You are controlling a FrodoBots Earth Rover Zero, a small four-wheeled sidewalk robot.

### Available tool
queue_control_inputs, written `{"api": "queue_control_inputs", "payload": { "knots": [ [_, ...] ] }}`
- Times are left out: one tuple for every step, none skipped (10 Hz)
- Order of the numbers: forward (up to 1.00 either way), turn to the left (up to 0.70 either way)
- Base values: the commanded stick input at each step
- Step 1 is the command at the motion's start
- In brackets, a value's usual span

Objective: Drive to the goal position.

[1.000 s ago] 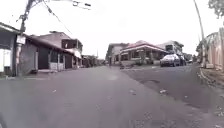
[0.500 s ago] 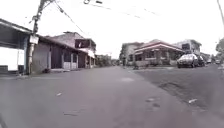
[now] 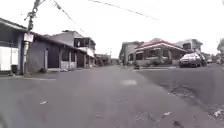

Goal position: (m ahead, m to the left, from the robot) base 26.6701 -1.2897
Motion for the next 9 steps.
{"api": "queue_control_inputs", "payload": {
  "knots": [
    [1.00,0.00],
    [1.00,0.00],
    [1.00,0.00],
    [1.00,0.00],
    [1.00,0.00],
    [1.00,0.00],
    [1.00,0.00],
    [1.00,0.00],
    [1.00,0.00]
  ]
}}
